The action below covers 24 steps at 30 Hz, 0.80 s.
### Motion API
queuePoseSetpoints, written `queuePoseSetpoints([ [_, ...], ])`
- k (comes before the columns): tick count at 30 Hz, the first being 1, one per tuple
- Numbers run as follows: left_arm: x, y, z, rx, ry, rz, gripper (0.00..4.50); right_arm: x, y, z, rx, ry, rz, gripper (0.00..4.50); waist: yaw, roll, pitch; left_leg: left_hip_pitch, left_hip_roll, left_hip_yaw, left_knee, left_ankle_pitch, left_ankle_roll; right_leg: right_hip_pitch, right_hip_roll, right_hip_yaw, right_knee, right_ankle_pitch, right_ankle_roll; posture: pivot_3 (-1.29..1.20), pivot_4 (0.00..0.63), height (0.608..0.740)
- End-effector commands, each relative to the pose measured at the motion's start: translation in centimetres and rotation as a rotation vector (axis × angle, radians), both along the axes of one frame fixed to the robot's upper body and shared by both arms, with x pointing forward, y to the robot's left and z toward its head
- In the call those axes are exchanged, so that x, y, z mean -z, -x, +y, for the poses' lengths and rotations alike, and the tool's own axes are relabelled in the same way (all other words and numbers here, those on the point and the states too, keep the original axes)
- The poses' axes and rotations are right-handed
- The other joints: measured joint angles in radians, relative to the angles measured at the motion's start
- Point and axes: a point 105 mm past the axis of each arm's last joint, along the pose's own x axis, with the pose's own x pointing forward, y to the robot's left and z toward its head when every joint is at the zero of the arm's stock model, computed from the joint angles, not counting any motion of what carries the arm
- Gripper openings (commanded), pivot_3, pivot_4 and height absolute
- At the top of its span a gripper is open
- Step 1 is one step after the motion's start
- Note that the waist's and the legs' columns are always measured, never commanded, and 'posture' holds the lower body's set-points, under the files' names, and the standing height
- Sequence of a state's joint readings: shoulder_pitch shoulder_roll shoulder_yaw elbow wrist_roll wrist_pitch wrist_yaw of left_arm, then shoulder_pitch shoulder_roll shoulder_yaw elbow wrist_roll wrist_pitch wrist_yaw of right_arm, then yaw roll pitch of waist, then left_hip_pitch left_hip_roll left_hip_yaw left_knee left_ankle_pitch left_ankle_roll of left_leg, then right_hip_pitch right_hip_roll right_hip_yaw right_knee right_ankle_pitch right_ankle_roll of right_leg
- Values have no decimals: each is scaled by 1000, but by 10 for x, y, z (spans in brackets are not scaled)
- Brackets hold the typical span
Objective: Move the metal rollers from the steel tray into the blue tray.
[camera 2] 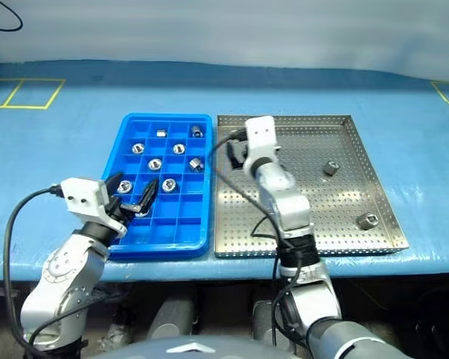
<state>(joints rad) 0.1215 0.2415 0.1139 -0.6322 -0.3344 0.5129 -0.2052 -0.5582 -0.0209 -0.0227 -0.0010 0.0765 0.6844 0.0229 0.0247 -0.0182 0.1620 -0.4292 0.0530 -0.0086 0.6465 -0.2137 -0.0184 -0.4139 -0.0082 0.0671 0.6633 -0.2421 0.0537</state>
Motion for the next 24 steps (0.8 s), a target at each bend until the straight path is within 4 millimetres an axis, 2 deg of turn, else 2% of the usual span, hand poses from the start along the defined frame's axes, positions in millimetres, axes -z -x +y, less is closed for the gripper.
queuePoseSetpoints([
  [1,-8,-3,-21,118,2,-35,4500,-8,-10,-40,158,7,-31,4444,-12,0,0,0,0,0,0,0,0,0,0,0,0,0,1,40,150,740],
  [7,-3,1,-60,326,-27,-17,4500,1,-21,-82,320,-14,-8,4444,-51,1,0,0,0,1,-1,0,1,-1,0,2,0,1,2,32,150,740],
  [13,3,7,-82,436,-38,4,4500,12,-26,-113,456,-42,15,4444,-60,1,0,0,0,1,-1,0,1,-1,0,2,1,2,3,45,150,740],
  [17,5,10,-87,465,-34,11,4500,25,-26,-130,523,-67,55,4444,-58,1,0,0,0,1,-1,0,1,0,0,2,0,2,3,54,150,740],
  [24,7,11,-88,469,-19,19,4500,46,-24,-140,561,-86,114,4444,-58,2,1,0,0,1,-1,0,1,0,0,3,1,2,3,67,150,740],
])
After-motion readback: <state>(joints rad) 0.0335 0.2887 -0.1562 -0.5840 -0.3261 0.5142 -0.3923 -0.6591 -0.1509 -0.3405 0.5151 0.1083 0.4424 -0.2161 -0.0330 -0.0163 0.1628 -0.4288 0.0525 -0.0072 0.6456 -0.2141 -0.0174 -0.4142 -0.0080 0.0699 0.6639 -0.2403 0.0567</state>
